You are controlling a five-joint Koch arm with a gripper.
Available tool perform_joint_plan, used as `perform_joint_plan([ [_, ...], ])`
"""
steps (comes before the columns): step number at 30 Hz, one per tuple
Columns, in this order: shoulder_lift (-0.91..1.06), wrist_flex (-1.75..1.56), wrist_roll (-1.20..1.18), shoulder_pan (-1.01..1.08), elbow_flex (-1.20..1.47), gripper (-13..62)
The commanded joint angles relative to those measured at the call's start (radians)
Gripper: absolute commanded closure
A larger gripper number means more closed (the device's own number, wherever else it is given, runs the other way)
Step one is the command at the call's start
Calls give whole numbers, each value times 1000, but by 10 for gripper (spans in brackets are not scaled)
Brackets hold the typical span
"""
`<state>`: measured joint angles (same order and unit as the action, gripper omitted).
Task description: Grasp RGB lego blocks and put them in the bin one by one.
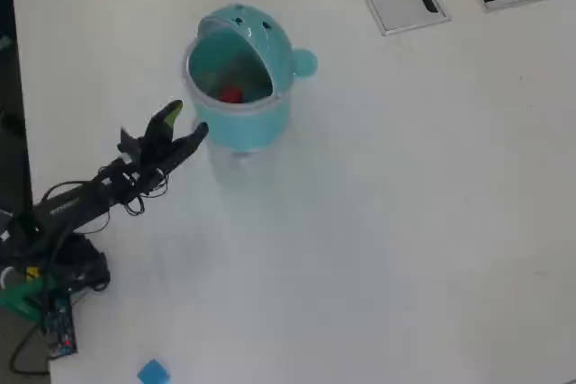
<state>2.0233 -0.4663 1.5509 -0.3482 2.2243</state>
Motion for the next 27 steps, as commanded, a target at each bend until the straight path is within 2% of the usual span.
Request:
perform_joint_plan([
  [1, 6, -106, -71, 74, -34, 163],
  [9, 0, -84, -28, 179, 25, 144],
  [27, 17, -132, -32, 407, 129, 155],
])
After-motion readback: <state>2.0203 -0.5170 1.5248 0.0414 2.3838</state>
